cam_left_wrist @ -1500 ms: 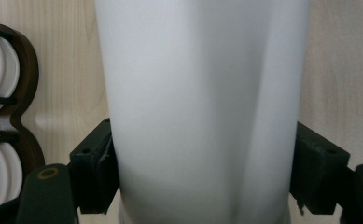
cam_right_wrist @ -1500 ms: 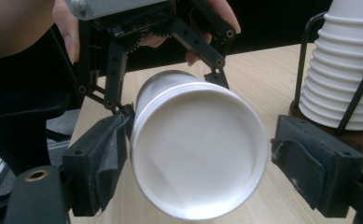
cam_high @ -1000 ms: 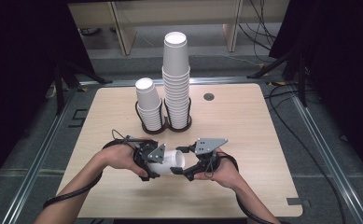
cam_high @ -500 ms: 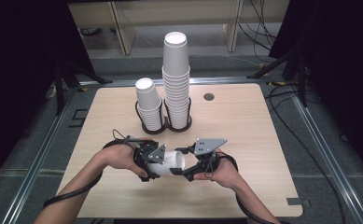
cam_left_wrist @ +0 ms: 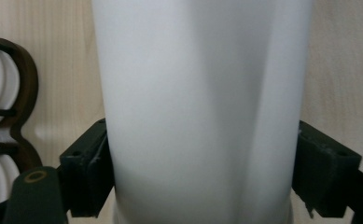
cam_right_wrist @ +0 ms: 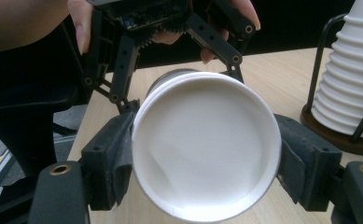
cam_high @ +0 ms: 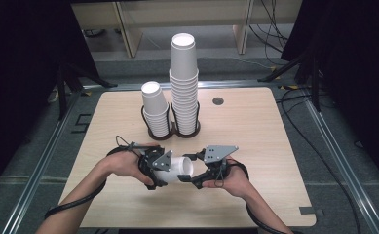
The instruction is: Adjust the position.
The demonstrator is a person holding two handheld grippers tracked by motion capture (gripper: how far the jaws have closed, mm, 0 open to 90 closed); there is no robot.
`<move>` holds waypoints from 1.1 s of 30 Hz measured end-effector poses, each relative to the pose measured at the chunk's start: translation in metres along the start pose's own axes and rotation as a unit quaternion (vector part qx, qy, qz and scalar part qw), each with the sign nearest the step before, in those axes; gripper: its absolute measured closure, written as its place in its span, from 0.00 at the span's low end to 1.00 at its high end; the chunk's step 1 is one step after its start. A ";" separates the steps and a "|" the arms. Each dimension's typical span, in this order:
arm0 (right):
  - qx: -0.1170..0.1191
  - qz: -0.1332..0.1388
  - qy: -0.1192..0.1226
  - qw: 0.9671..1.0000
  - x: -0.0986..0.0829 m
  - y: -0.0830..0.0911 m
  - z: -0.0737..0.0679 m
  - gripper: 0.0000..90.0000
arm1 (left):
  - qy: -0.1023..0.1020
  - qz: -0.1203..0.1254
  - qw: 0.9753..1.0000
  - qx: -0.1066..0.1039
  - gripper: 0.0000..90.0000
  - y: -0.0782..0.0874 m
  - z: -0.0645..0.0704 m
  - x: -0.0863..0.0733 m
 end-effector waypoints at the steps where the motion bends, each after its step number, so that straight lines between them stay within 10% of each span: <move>1: 0.003 0.003 0.002 1.000 0.000 0.000 0.000 0.31 | 0.001 0.004 1.000 0.001 0.18 0.000 0.000 0.000; 14: -0.009 0.006 0.008 1.000 -0.004 0.004 0.001 0.31 | 0.029 0.065 0.997 0.019 0.00 0.005 -0.001 -0.002; 25: -0.024 0.025 -0.012 0.999 -0.009 0.014 0.005 0.31 | 0.091 0.149 0.983 0.058 0.00 0.008 -0.002 -0.013; 33: -0.019 0.045 -0.016 0.999 -0.010 0.020 0.006 0.31 | 0.123 0.195 0.972 0.046 0.00 0.003 0.002 -0.020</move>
Point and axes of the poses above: each handheld gripper's, and its own axes: y roughly backward along the jaws, x roughly out of its top, z roughly to its right, the point moved 4 cm from there along -y, roughly forward along the jaws, and after that the axes turned 5 degrees about -z, right-handed, at the moved point
